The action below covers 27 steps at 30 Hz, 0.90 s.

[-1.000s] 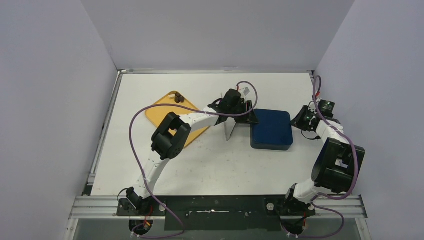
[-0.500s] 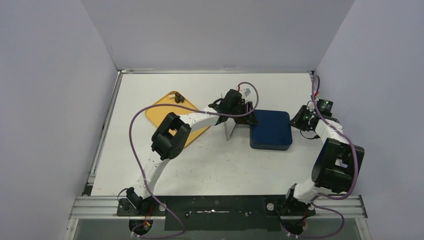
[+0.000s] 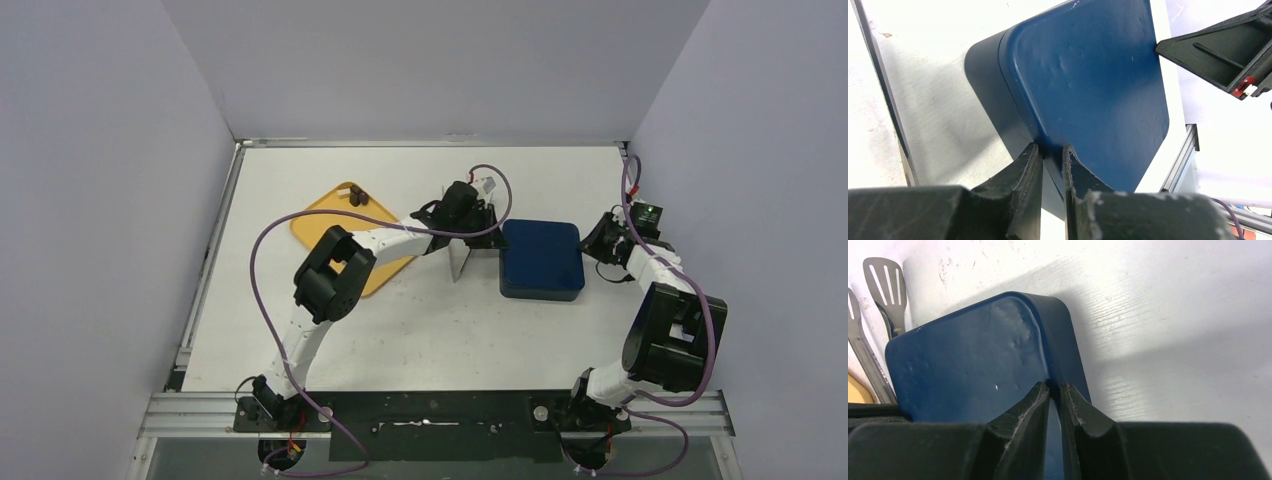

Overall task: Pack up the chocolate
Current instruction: Close the box lid on the packing box.

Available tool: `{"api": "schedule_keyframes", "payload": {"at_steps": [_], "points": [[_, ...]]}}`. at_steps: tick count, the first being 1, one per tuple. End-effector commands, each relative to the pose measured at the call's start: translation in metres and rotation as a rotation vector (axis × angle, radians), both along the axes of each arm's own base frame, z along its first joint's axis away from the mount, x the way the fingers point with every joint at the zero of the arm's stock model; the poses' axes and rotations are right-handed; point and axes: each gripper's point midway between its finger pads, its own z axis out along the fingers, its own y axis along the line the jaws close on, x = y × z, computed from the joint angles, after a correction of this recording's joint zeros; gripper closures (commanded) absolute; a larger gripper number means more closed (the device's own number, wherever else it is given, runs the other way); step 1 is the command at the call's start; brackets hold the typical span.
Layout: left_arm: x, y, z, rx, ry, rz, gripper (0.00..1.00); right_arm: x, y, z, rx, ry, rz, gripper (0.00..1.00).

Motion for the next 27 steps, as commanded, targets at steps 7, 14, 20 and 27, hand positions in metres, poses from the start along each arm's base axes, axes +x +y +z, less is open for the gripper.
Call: {"api": "schedule_keyframes", "payload": {"at_steps": [7, 14, 20, 27], "points": [[-0.035, 0.022, -0.056, 0.192, 0.088, -0.045, 0.75, -0.031, 0.0, -0.018, -0.031, 0.134, -0.054, 0.79], [0.0, 0.015, 0.032, 0.107, -0.01, -0.029, 0.61, -0.012, -0.01, 0.027, -0.05, 0.082, -0.101, 0.71], [0.001, 0.016, 0.062, 0.107, -0.042, -0.038, 0.54, -0.009, -0.01, 0.063, -0.059, 0.04, -0.103, 0.67], [-0.028, 0.012, 0.06, 0.11, -0.009, -0.102, 0.55, -0.018, 0.023, 0.088, -0.027, -0.013, 0.002, 0.8]]}}
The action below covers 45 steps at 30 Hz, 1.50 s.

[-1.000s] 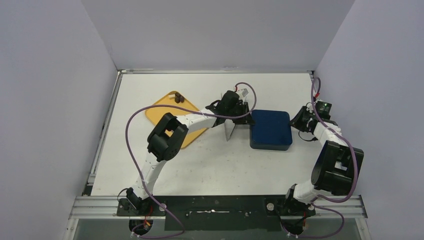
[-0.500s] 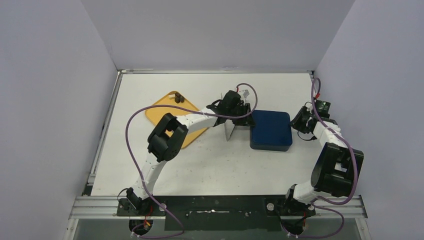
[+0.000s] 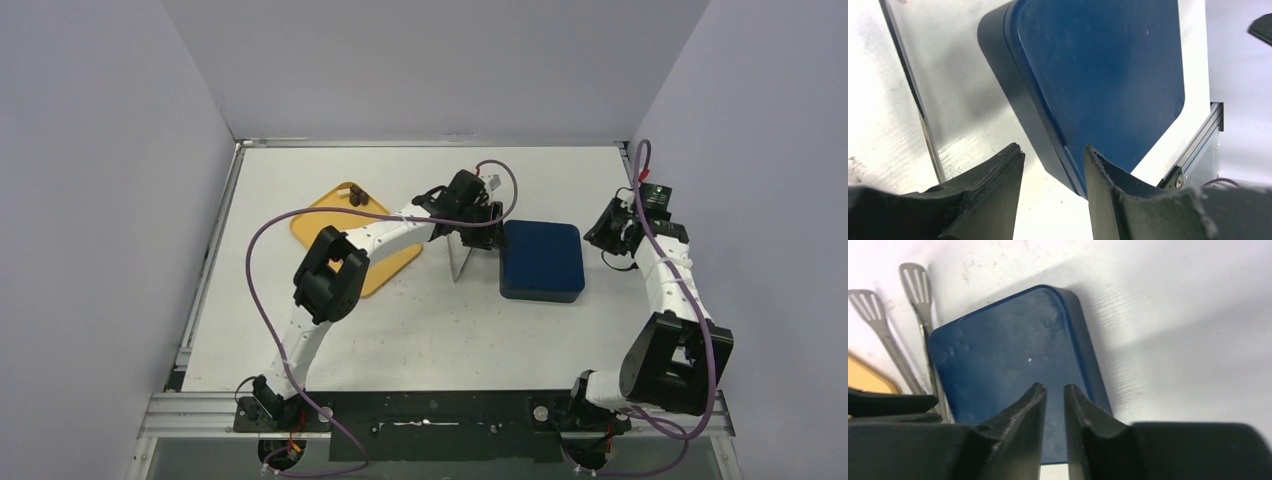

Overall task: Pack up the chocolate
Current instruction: Close the box lid on the packing box.

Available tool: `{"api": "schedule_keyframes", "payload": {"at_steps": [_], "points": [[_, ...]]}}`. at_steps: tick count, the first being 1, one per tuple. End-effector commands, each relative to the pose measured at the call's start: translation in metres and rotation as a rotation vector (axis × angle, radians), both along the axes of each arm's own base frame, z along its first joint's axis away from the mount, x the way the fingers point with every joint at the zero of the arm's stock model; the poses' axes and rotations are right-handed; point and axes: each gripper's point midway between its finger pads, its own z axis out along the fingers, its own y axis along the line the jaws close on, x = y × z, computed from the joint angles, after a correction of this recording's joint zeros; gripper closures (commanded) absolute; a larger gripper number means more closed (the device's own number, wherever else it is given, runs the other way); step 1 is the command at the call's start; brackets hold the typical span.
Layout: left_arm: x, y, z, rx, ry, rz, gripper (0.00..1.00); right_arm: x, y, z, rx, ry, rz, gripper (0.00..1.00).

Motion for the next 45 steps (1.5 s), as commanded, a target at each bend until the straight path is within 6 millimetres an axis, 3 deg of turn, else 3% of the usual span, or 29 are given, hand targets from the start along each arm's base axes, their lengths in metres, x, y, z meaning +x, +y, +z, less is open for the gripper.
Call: {"api": "schedule_keyframes", "payload": {"at_steps": [1, 4, 7, 11, 16, 18, 20, 24, 27, 30, 35, 38, 40, 45], "points": [[-0.026, -0.005, 0.037, -0.036, -0.032, -0.07, 0.56, -0.007, 0.032, 0.029, 0.02, -0.063, 0.098, 0.84], [-0.04, -0.005, 0.026, -0.008, -0.032, -0.084, 0.59, -0.015, 0.064, 0.03, 0.04, -0.081, 0.174, 0.91], [-0.047, 0.012, -0.009, 0.076, 0.002, -0.059, 0.62, -0.023, 0.1, 0.022, 0.089, -0.098, 0.243, 0.93], [-0.056, 0.03, -0.04, 0.107, 0.042, -0.024, 0.69, -0.038, 0.134, -0.019, 0.107, -0.042, 0.291, 0.96], [-0.06, 0.034, -0.045, 0.116, 0.049, -0.019, 0.7, -0.054, 0.17, -0.072, 0.133, 0.081, 0.36, 0.97], [-0.059, 0.034, -0.042, 0.113, 0.041, -0.015, 0.7, -0.058, 0.172, -0.079, 0.12, 0.105, 0.354, 0.97], [-0.058, 0.034, -0.037, 0.103, 0.036, -0.014, 0.71, -0.055, 0.172, -0.07, 0.115, 0.078, 0.342, 0.97], [-0.054, 0.03, -0.017, 0.053, 0.024, -0.008, 0.71, -0.041, 0.169, -0.033, 0.086, 0.001, 0.326, 0.98], [-0.049, 0.02, 0.012, -0.043, -0.001, -0.018, 0.7, -0.024, 0.159, 0.004, 0.028, -0.087, 0.285, 0.98], [-0.038, 0.007, 0.04, -0.135, -0.057, -0.028, 0.68, -0.004, 0.13, 0.034, -0.079, -0.157, 0.202, 0.97], [-0.005, -0.014, 0.077, -0.281, -0.163, 0.002, 0.66, 0.032, 0.068, 0.063, -0.204, -0.216, 0.053, 0.97], [0.014, -0.026, 0.088, -0.343, -0.191, 0.001, 0.67, 0.05, 0.044, 0.064, -0.243, -0.23, 0.016, 0.99], [0.027, -0.032, 0.083, -0.336, -0.203, 0.003, 0.69, 0.061, 0.037, 0.059, -0.265, -0.229, 0.017, 0.99], [0.051, -0.039, 0.047, -0.271, -0.206, 0.02, 0.7, 0.078, 0.023, 0.024, -0.245, -0.175, -0.002, 1.0]]}}
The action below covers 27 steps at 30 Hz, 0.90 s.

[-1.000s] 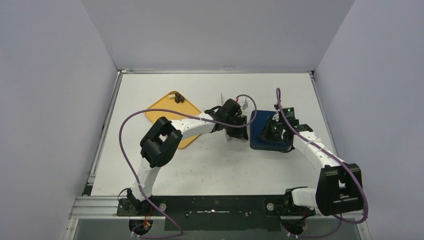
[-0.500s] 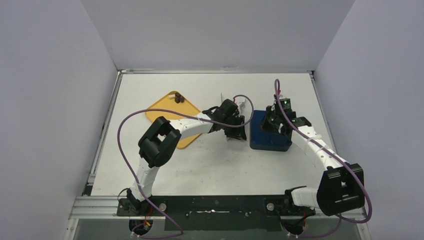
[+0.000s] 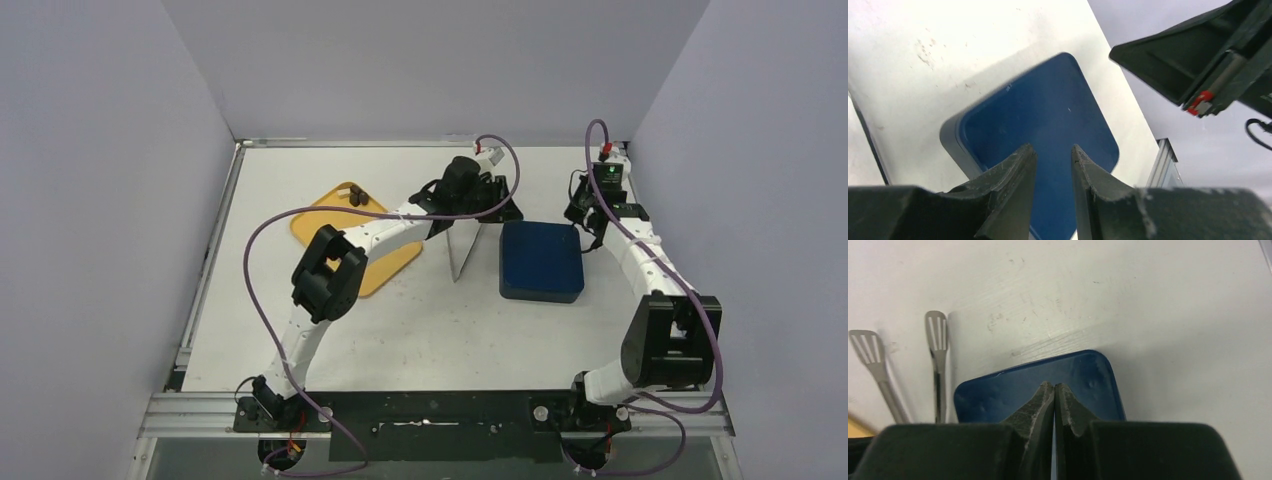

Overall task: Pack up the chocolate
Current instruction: Close the box lid on the packing box.

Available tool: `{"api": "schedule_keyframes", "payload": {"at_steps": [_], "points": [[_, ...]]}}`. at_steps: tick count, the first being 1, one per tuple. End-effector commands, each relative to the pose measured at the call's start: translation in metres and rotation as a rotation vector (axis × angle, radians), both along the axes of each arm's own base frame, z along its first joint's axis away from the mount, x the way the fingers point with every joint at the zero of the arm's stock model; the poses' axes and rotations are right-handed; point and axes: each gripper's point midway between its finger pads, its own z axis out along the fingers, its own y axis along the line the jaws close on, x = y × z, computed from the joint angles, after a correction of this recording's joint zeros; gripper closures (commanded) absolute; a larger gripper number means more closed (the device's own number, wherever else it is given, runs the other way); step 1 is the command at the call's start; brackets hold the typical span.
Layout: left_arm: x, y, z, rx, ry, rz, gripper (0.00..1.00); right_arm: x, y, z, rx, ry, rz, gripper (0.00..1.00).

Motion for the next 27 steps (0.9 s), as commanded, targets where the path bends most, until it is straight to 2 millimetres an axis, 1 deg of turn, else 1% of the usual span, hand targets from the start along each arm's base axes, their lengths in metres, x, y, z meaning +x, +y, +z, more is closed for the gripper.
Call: {"api": "schedule_keyframes", "payload": {"at_steps": [1, 3, 6, 8, 9, 11, 14, 16, 18, 20, 22, 23, 24, 27], "points": [[0.025, -0.007, -0.026, 0.025, -0.026, 0.02, 0.71, 0.02, -0.017, -0.019, -0.022, 0.0, -0.019, 1.0], [0.032, -0.003, -0.049, 0.069, -0.015, 0.048, 0.71, 0.018, -0.026, -0.042, -0.036, 0.055, -0.054, 1.0], [0.031, 0.003, -0.087, 0.148, 0.032, 0.047, 0.71, 0.007, -0.036, -0.079, -0.044, 0.157, -0.084, 1.0], [0.028, 0.005, -0.104, 0.179, 0.058, 0.037, 0.72, -0.001, -0.036, -0.093, -0.045, 0.194, -0.086, 1.0], [0.027, 0.006, -0.108, 0.182, 0.067, 0.033, 0.71, -0.002, -0.036, -0.095, -0.042, 0.197, -0.086, 1.0], [0.025, 0.006, -0.107, 0.182, 0.078, 0.023, 0.71, -0.003, -0.036, -0.091, -0.038, 0.19, -0.086, 1.0], [0.023, 0.007, -0.088, 0.172, 0.053, 0.018, 0.7, 0.0, -0.035, -0.075, -0.037, 0.157, -0.087, 1.0], [0.025, 0.01, -0.074, 0.171, 0.032, 0.024, 0.69, 0.003, -0.036, -0.056, -0.041, 0.133, -0.085, 1.0], [0.025, 0.011, -0.057, 0.161, 0.007, 0.027, 0.69, 0.011, -0.033, -0.03, -0.035, 0.064, -0.066, 1.0], [0.025, 0.012, -0.051, 0.158, -0.001, 0.03, 0.69, 0.021, -0.031, -0.005, -0.027, -0.013, -0.053, 1.0], [0.025, 0.012, -0.049, 0.155, 0.001, 0.03, 0.68, 0.028, -0.031, 0.008, -0.031, -0.057, -0.048, 1.0], [0.025, 0.012, -0.047, 0.151, -0.001, 0.028, 0.67, 0.031, -0.031, 0.009, -0.032, -0.063, -0.046, 1.0], [0.025, 0.012, -0.044, 0.148, -0.003, 0.031, 0.67, 0.032, -0.032, 0.005, -0.036, -0.058, -0.047, 1.0], [0.029, 0.013, -0.043, 0.157, -0.01, 0.04, 0.65, 0.035, -0.035, -0.024, -0.027, 0.007, -0.047, 1.0]]}}
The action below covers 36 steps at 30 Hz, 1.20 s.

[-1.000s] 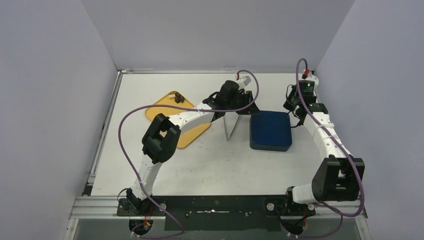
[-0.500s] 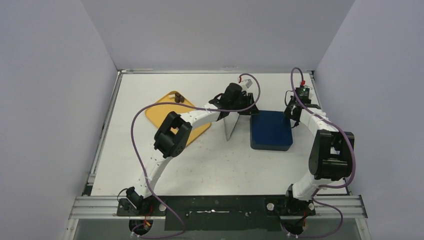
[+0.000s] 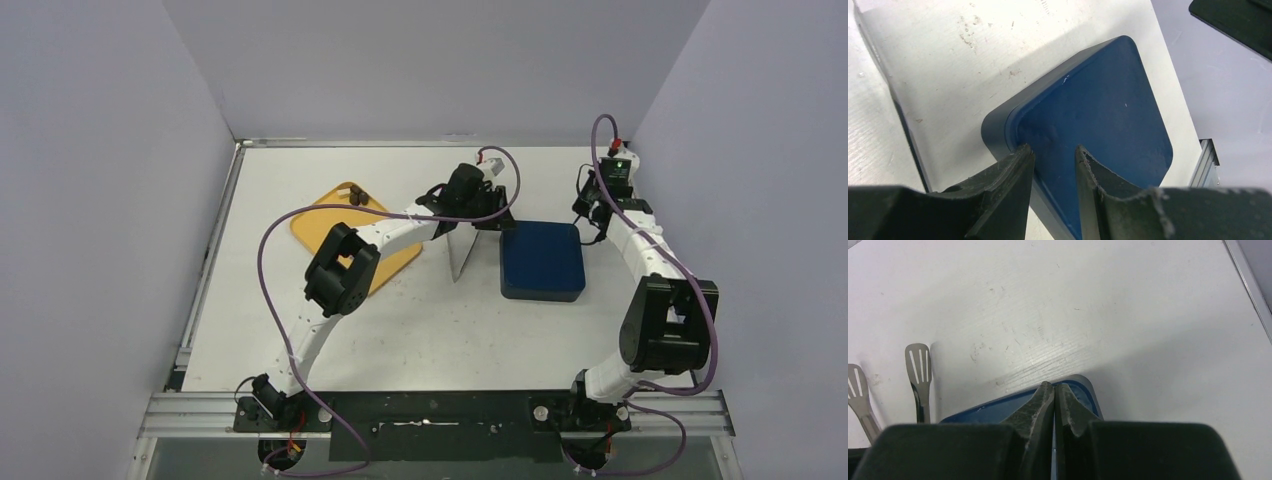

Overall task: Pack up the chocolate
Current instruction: Move the packing box to the corner of the board.

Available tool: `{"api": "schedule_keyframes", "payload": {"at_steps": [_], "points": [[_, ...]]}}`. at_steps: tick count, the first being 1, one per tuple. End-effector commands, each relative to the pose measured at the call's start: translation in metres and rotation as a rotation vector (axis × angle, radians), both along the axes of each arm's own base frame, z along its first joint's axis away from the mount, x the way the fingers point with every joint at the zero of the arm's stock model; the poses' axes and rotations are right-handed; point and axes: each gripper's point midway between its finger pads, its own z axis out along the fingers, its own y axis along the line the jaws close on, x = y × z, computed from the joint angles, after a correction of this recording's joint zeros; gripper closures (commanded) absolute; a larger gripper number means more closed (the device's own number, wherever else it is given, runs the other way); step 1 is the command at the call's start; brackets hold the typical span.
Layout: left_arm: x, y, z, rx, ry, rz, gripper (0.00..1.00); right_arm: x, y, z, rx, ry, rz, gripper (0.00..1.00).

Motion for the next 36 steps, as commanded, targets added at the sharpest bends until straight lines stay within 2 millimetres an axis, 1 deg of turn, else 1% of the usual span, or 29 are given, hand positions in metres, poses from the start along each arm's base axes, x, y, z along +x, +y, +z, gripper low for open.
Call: {"api": "schedule_keyframes", "payload": {"at_steps": [1, 2, 4, 7, 9, 11, 13, 15, 17, 20, 22, 26, 27, 28, 30, 32, 36], "points": [[0.005, 0.013, 0.017, 0.049, -0.025, 0.025, 0.65, 0.013, -0.006, -0.013, -0.003, 0.004, 0.005, 1.0], [0.006, 0.014, 0.014, 0.057, -0.02, 0.028, 0.65, 0.012, -0.007, -0.028, 0.001, 0.034, 0.004, 1.0], [0.005, 0.014, 0.005, 0.074, -0.009, 0.028, 0.65, 0.007, -0.002, -0.051, 0.027, 0.083, 0.012, 1.0], [0.004, 0.018, -0.011, 0.105, 0.015, 0.03, 0.64, -0.003, -0.004, -0.077, 0.039, 0.147, -0.007, 1.0], [0.003, 0.019, -0.018, 0.122, 0.024, 0.032, 0.62, -0.008, -0.005, -0.085, 0.037, 0.176, -0.01, 1.0], [0.003, 0.019, -0.021, 0.127, 0.026, 0.025, 0.61, -0.01, -0.005, -0.08, 0.037, 0.173, -0.011, 1.0], [0.001, 0.017, -0.023, 0.122, 0.029, 0.013, 0.61, -0.011, -0.005, -0.066, 0.037, 0.144, -0.015, 1.0], [-0.001, 0.014, -0.023, 0.11, 0.035, 0.0, 0.61, -0.011, -0.005, -0.045, 0.035, 0.109, -0.016, 1.0], [-0.009, 0.013, -0.028, 0.113, 0.061, -0.012, 0.61, -0.012, -0.009, -0.019, 0.016, 0.066, -0.032, 1.0], [-0.028, 0.013, -0.032, 0.116, 0.113, -0.026, 0.61, -0.015, -0.015, 0.027, -0.017, -0.008, -0.053, 0.95], [-0.044, 0.009, -0.03, 0.082, 0.146, -0.03, 0.61, -0.021, -0.016, 0.056, -0.031, -0.062, -0.061, 0.89], [-0.073, 0.001, -0.032, 0.017, 0.22, -0.037, 0.61, -0.036, -0.011, 0.099, -0.015, -0.142, -0.057, 0.77], [-0.081, -0.003, -0.032, 0.003, 0.238, -0.04, 0.62, -0.04, -0.008, 0.108, -0.007, -0.16, -0.051, 0.74], [-0.086, -0.011, -0.026, -0.037, 0.234, -0.044, 0.61, -0.045, -0.005, 0.115, 0.002, -0.177, -0.046, 0.73], [-0.1, -0.026, -0.018, -0.104, 0.255, -0.054, 0.62, -0.054, -0.002, 0.126, 0.016, -0.205, -0.041, 0.74], [-0.116, -0.042, -0.01, -0.158, 0.269, -0.069, 0.62, -0.062, 0.0, 0.132, 0.022, -0.22, -0.041, 0.74], [-0.147, -0.074, -0.003, -0.181, 0.266, -0.105, 0.62, -0.076, 0.003, 0.137, 0.025, -0.23, -0.038, 0.74]]}}
